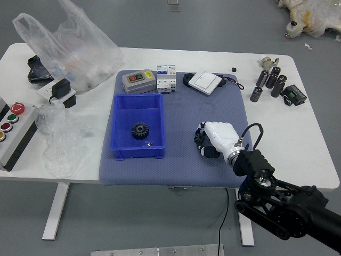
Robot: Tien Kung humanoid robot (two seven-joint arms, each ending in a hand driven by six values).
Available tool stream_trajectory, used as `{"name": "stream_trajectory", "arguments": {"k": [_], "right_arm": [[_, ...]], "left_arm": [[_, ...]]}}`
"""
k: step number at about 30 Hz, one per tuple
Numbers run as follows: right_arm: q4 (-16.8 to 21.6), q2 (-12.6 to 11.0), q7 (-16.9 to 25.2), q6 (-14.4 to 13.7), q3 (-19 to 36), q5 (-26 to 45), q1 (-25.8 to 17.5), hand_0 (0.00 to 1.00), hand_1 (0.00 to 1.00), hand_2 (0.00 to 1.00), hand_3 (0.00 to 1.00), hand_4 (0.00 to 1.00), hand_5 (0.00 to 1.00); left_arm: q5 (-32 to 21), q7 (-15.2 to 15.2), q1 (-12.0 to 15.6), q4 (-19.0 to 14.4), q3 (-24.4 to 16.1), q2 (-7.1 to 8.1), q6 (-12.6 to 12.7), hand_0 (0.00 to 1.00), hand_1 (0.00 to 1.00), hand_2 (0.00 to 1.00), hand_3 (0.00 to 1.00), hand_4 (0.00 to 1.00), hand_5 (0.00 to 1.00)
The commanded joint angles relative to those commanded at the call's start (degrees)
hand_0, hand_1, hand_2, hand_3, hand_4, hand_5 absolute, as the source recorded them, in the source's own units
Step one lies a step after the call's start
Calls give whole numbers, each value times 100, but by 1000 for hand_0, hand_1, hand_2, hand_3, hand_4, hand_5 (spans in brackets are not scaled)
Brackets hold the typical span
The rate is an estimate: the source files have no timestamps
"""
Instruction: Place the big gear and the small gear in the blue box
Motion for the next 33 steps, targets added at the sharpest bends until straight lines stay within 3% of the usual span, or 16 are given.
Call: {"name": "stream_trajectory", "arguments": {"k": [6,10,20,23,31,32,33], "right_arm": [[162,-70,-7,-5,62,-22,148,440,502,510,450,506,2],[324,-26,-43,21,65,-89,481,445,504,513,445,509,2],[252,625,133,-189,-653,-104,1451,445,513,524,444,512,2],[90,780,280,-340,-990,28,1665,445,513,524,444,512,2],[-824,1133,732,-664,-1504,615,1882,487,534,535,442,512,2],[-907,1153,748,-665,-1545,654,1890,548,594,608,447,464,23],[-961,1168,759,-663,-1576,681,1895,548,594,608,447,464,23]], "left_arm": [[-4,10,7,0,-6,-2,1,642,615,601,649,639,315],[29,28,14,0,-37,1,1,642,615,601,649,639,315],[9,36,-4,0,18,9,-1,642,615,601,649,639,314],[17,50,2,0,13,16,-2,642,615,601,649,639,314],[72,86,3,0,-30,21,-7,642,615,601,649,639,316],[80,89,2,0,-36,21,-7,642,616,601,649,639,315],[88,93,2,0,-43,21,-8,642,616,601,649,639,315]]}}
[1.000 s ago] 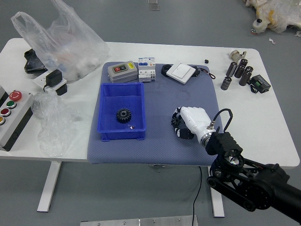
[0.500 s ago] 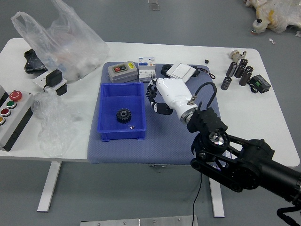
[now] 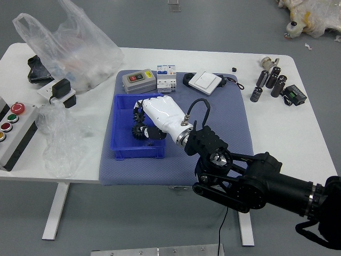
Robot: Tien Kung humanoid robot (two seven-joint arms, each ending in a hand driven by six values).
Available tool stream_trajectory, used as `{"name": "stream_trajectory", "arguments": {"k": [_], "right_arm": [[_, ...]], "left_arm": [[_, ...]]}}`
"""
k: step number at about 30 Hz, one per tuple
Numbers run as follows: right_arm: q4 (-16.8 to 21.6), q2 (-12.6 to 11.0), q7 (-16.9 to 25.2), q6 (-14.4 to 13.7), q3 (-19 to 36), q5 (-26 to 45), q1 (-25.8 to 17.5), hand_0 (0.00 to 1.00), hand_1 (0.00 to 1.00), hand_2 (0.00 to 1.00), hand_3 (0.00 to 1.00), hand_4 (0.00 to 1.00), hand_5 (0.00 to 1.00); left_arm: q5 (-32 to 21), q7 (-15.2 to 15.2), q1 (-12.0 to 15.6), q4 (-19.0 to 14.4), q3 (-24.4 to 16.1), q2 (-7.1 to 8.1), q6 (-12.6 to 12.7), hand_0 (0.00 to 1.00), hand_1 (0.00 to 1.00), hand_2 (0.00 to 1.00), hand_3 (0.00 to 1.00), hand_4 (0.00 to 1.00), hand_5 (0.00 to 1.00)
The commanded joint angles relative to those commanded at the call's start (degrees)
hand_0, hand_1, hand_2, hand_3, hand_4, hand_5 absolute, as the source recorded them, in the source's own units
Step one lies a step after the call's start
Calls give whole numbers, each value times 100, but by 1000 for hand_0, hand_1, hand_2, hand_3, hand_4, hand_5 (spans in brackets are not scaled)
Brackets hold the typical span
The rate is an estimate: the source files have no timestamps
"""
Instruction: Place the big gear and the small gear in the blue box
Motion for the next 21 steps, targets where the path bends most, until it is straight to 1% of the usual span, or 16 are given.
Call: {"name": "stream_trajectory", "arguments": {"k": [4,5,10,11,16,17,21], "right_arm": [[-136,75,55,53,-91,107,-6,548,594,608,447,464,23],[-158,88,67,62,-104,127,-7,642,682,689,507,467,28],[-252,103,118,35,-101,207,8,642,682,689,507,467,28],[-263,105,127,10,-91,214,9,688,736,789,699,491,222],[-287,114,152,-126,-37,210,5,688,736,789,699,491,222],[-289,114,154,-139,-27,209,2,693,754,819,857,592,224],[-297,102,165,-192,8,220,-37,693,754,819,857,592,224]], "left_arm": [[-2,-1,-8,0,7,-2,1,642,616,601,649,639,315],[-4,-3,-11,0,12,-2,1,642,615,601,649,639,315],[-13,-6,-15,0,30,-7,-1,642,615,601,649,639,315],[-8,-3,-13,0,25,-7,-1,642,614,601,649,639,315],[12,0,-11,0,9,-6,1,642,614,601,649,639,315],[14,-1,-11,0,7,-6,2,642,614,601,649,639,315],[-13,-10,-15,0,34,-6,3,642,614,601,649,639,315]]}}
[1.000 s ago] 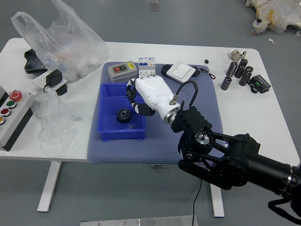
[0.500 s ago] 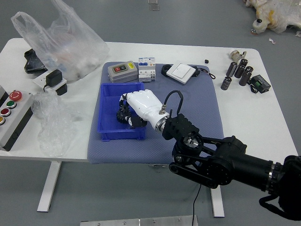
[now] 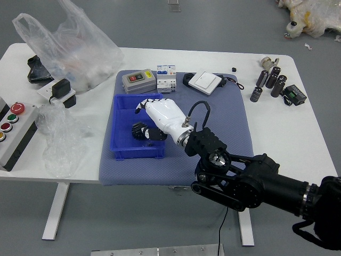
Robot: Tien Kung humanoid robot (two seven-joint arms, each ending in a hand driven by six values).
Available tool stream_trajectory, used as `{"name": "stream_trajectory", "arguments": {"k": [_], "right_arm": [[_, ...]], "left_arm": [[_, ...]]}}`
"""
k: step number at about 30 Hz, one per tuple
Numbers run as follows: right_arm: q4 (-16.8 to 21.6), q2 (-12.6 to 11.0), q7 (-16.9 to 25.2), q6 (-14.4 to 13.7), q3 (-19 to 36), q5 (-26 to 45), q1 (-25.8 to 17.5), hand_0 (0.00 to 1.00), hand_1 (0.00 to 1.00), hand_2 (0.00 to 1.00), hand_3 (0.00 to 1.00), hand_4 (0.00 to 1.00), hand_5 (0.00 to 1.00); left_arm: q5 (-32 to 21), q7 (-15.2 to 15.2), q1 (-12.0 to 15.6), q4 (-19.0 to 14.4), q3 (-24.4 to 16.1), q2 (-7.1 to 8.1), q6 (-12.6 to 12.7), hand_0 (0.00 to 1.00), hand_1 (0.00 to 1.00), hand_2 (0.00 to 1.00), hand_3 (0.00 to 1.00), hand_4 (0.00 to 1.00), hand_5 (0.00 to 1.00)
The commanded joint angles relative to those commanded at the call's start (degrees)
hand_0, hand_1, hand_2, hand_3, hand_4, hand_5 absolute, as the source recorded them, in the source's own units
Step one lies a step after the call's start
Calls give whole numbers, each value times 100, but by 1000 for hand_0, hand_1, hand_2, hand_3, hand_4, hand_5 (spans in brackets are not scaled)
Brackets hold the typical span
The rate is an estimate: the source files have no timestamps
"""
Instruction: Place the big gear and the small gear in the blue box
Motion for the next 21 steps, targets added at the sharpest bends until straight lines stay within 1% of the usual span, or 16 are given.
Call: {"name": "stream_trajectory", "arguments": {"k": [1,2,5,9,11,13,14,19,20,21], "right_arm": [[0,-3,1,-7,2,3,-6,693,754,819,857,592,224],[6,-7,1,-18,5,3,-15,695,755,824,883,606,227],[53,-25,17,-64,48,-17,-52,695,755,824,883,606,227],[256,-121,63,-164,279,-81,-154,680,748,815,872,619,226],[464,-237,113,-263,503,-90,-264,680,748,815,872,619,226],[715,-411,232,-419,775,-36,-453,680,748,815,872,619,226],[849,-508,319,-513,931,30,-569,658,721,777,848,621,237],[1450,-936,853,-1009,1719,510,-1181,658,721,777,848,621,237],[1535,-1034,994,-1125,1904,653,-1334,590,662,719,756,617,234],[1579,-1100,1113,-1215,2058,778,-1465,590,662,719,756,617,234]], "left_arm": [[-1,0,0,0,1,0,0,642,614,601,649,639,315],[0,1,-1,0,1,-1,-1,641,614,601,650,639,315],[-6,-2,-4,0,8,0,0,641,614,601,650,639,315],[-25,-14,-6,0,21,-2,2,642,614,601,650,640,314],[-38,-19,-3,0,29,-6,2,642,614,601,650,640,314],[-37,-20,3,0,23,-10,1,642,614,601,650,640,314],[-44,-23,8,0,22,-12,3,642,614,601,649,639,315],[-53,-34,29,0,1,-24,8,642,614,601,649,639,315],[-70,-40,40,0,1,-31,11,642,615,601,650,639,315],[-78,-42,49,0,-4,-37,13,642,615,601,650,639,315]]}}
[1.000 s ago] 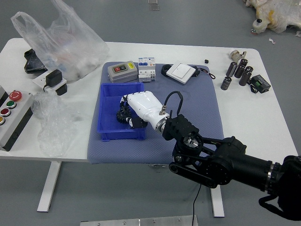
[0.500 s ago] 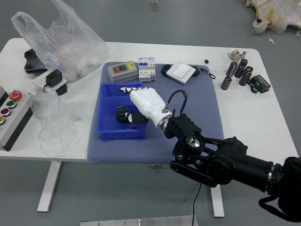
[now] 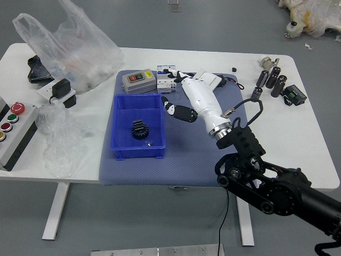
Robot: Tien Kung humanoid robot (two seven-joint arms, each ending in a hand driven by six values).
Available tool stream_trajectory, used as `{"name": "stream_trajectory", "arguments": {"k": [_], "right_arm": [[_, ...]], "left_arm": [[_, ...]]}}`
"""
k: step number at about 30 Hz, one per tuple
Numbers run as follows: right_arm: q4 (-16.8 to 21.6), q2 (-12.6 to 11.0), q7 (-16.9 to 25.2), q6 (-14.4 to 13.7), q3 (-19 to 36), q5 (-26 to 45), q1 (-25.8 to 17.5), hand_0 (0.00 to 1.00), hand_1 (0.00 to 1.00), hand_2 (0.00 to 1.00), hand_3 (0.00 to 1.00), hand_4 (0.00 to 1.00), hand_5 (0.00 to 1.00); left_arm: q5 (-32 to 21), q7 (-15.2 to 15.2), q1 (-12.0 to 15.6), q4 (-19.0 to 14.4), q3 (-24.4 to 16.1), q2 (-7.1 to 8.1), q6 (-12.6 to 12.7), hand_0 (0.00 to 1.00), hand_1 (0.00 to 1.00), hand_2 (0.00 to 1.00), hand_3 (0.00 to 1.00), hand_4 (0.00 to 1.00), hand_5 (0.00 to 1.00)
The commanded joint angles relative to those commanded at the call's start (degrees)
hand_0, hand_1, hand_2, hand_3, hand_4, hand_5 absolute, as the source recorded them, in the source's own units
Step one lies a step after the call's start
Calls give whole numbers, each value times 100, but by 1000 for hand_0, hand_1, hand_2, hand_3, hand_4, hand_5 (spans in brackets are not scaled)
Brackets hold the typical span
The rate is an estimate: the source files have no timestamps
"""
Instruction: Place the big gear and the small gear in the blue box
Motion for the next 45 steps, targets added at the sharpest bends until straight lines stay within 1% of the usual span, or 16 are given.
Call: {"name": "stream_trajectory", "arguments": {"k": [4,5,10,11,14,22,23,24,28,29,34,35,37,40,41,45], "right_arm": [[-63,-139,521,-132,568,559,-530,590,662,719,756,617,234],[-90,-136,645,-122,666,706,-629,556,623,686,715,685,287],[-235,-3,1533,-13,1068,1790,-1104,556,623,686,715,685,287],[-237,-6,1705,-10,1129,1996,-1177,475,526,641,648,844,488],[-213,-90,2227,25,1302,2668,-1396,475,526,641,648,844,488],[-342,-117,3268,582,1459,4393,-1640,445,478,626,637,904,548],[-361,-100,3356,684,1465,4585,-1658,438,454,610,638,962,856],[-376,-87,3428,795,1470,4825,-1674,438,454,610,638,962,856],[-370,-75,3485,1243,1474,5687,-1729,438,454,610,638,962,856],[-355,-76,3461,1352,1477,5893,-1740,384,429,607,647,998,998],[-249,-68,3235,1964,1520,6922,-1809,384,429,607,647,998,998],[-225,-65,3188,2063,1522,7081,-1819,227,330,607,688,998,998],[-181,-65,3102,2239,1515,7399,-1832,227,330,607,688,998,998],[-141,-68,3024,2368,1493,7806,-1835,227,330,607,688,998,998],[-136,-68,3008,2388,1488,7912,-1835,253,297,500,684,998,998],[-138,-68,2949,2409,1475,8193,-1838,253,297,500,684,998,998]], "left_arm": [[128,34,48,0,-127,-37,-7,642,615,601,650,639,315],[153,38,54,0,-142,-45,-10,640,613,601,649,639,315],[266,24,-6,0,-190,-65,1,640,613,601,649,639,315],[278,22,-24,0,-197,-64,3,640,613,600,649,639,315],[299,15,-76,0,-193,-56,0,640,613,600,649,639,315],[398,31,-99,0,-227,-11,-30,641,614,601,649,639,315],[403,29,-101,0,-226,-4,-31,641,614,600,649,639,315],[405,27,-102,0,-225,3,-31,641,614,600,649,639,315],[413,22,-94,0,-226,19,-31,641,614,600,649,639,315],[415,23,-87,0,-229,18,-31,640,614,601,650,639,315],[399,25,-38,0,-245,-12,-28,640,614,601,650,639,315],[398,26,-31,0,-246,-20,-29,639,614,601,650,639,315],[390,26,-25,0,-242,-31,-29,639,614,601,650,639,315],[364,16,-28,0,-221,-35,-27,639,614,601,650,639,315],[356,13,-30,0,-214,-33,-25,640,613,601,650,639,315],[332,5,-37,0,-197,-26,-20,640,613,601,650,639,315]]}}
